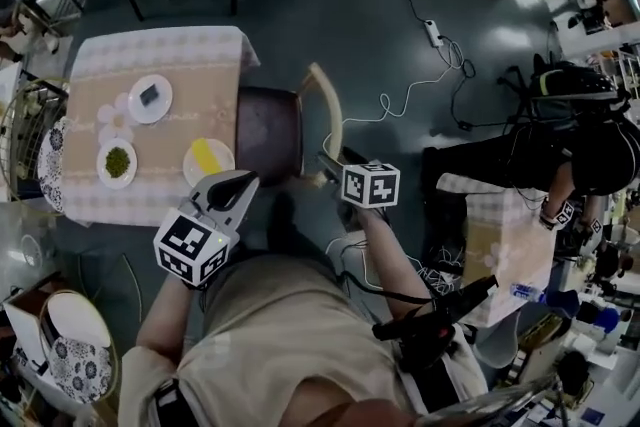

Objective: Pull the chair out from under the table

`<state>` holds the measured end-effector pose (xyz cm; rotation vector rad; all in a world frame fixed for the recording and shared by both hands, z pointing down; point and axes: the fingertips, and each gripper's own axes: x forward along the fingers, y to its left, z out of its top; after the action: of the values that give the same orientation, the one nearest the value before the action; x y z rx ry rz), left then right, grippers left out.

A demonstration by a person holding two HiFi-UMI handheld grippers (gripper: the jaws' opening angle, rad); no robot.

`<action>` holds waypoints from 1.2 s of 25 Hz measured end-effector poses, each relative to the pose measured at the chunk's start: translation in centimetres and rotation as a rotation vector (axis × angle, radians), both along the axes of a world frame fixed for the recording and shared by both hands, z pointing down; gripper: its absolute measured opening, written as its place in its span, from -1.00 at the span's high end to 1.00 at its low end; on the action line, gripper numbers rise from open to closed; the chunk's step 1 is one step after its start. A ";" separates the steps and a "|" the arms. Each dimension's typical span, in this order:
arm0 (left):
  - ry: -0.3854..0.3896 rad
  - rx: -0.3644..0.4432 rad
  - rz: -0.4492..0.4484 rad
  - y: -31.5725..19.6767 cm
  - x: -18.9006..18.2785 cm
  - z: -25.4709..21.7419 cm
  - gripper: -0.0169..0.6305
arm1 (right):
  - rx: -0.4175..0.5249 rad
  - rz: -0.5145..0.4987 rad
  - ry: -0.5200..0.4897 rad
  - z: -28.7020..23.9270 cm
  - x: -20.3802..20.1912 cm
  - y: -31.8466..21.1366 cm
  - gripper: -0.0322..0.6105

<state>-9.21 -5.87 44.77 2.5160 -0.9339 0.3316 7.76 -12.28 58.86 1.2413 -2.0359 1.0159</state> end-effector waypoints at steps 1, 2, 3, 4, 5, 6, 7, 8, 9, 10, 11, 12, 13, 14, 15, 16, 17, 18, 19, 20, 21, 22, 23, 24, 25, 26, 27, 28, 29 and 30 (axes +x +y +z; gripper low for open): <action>0.001 -0.003 -0.002 -0.1 0.0 0.2 0.93 | -0.014 0.012 0.021 0.9 0.7 -0.3 0.00; 0.001 -0.006 -0.004 -0.3 -0.1 0.3 0.93 | -0.031 0.026 0.037 1.9 1.4 -0.7 0.00; 0.001 -0.009 -0.006 -0.4 -0.2 0.5 0.93 | -0.051 0.041 0.054 2.9 2.1 -1.0 0.01; 0.000 -0.013 -0.007 -0.5 -0.3 0.7 0.93 | -0.071 0.053 0.071 4.0 2.7 -1.3 0.00; -0.002 -0.017 -0.008 -0.5 -0.4 0.8 0.93 | -0.092 0.064 0.089 5.1 3.3 -1.6 0.01; -0.006 -0.021 -0.008 -0.5 -0.4 1.0 0.93 | -0.114 0.072 0.108 6.4 3.8 -1.9 0.00; -0.012 -0.025 -0.008 -0.5 -0.5 1.2 0.93 | -0.140 0.077 0.127 7.7 4.2 -2.1 0.01; -0.022 -0.029 -0.009 -0.5 -0.5 1.4 0.93 | -0.166 0.082 0.150 9.0 4.7 -2.2 0.01; -0.036 -0.030 -0.009 -0.6 -0.5 1.7 0.93 | -0.190 0.086 0.175 10.4 5.2 -2.4 0.01; -0.051 -0.030 -0.007 -0.6 -0.4 1.9 0.93 | -0.212 0.093 0.198 11.5 5.8 -2.5 0.01; -0.064 -0.028 -0.004 -0.7 -0.1 2.0 0.93 | -0.231 0.104 0.213 12.5 6.3 -2.5 0.01; -0.072 -0.027 -0.001 -0.8 0.1 2.1 0.93 | -0.249 0.116 0.212 13.3 6.6 -2.6 0.01; -0.074 -0.028 0.001 -0.9 0.2 2.1 0.93 | -0.265 0.129 0.200 13.9 6.8 -2.6 0.01; -0.074 -0.031 0.001 -1.0 0.2 2.1 0.93 | -0.277 0.138 0.186 14.3 6.7 -2.7 0.00; -0.076 -0.034 -0.001 -1.1 0.2 2.2 0.93 | -0.286 0.143 0.176 14.7 6.6 -2.9 0.01; -0.082 -0.035 -0.002 -1.3 0.2 2.2 0.93 | -0.290 0.143 0.173 15.0 6.5 -3.1 0.01; -0.092 -0.034 -0.002 -1.4 0.2 2.2 0.93 | -0.292 0.139 0.173 15.3 6.3 -3.3 0.01; -0.105 -0.031 0.000 -1.5 0.2 2.3 0.93 | -0.295 0.134 0.175 15.6 6.2 -3.5 0.01; -0.116 -0.028 0.002 -1.5 0.1 2.4 0.93 | -0.302 0.132 0.176 15.9 6.1 -3.7 0.01; -0.124 -0.027 0.002 -1.6 0.1 2.4 0.93 | -0.312 0.134 0.178 16.3 6.1 -3.8 0.01; -0.127 -0.030 0.001 -1.6 0.1 2.5 0.93 | -0.326 0.140 0.181 16.8 6.2 -3.8 0.01; -0.128 -0.034 -0.003 -1.6 0.0 2.6 0.93 | -0.341 0.148 0.183 17.3 6.3 -3.8 0.01; -0.129 -0.037 -0.008 -1.6 -0.1 2.6 0.93 | -0.357 0.158 0.181 17.8 6.4 -3.8 0.01; -0.131 -0.040 -0.013 -1.6 -0.2 2.7 0.93 | -0.372 0.169 0.172 18.3 6.4 -3.8 0.01; -0.135 -0.043 -0.019 -1.6 -0.3 2.7 0.93 | -0.384 0.179 0.160 18.6 6.4 -3.7 0.01; -0.139 -0.047 -0.023 -1.5 -0.4 2.8 0.93 | -0.396 0.187 0.147 19.0 6.3 -3.7 0.01; -0.146 -0.051 -0.027 -1.5 -0.4 2.9 0.93 | -0.406 0.192 0.138 19.4 6.3 -3.7 0.01; -0.153 -0.054 -0.030 -1.4 -0.5 3.0 0.93 | -0.416 0.195 0.134 19.8 6.3 -3.6 0.01; -0.160 -0.058 -0.033 -1.3 -0.7 3.0 0.93 | -0.426 0.195 0.133 20.2 6.2 -3.5 0.01; -0.165 -0.061 -0.038 -1.2 -0.9 3.1 0.93 | -0.435 0.196 0.132 20.5 6.1 -3.5 0.01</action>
<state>-10.07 -7.09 47.88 2.4405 -1.0167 0.5546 13.90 -15.75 79.41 1.2447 -1.5089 1.3428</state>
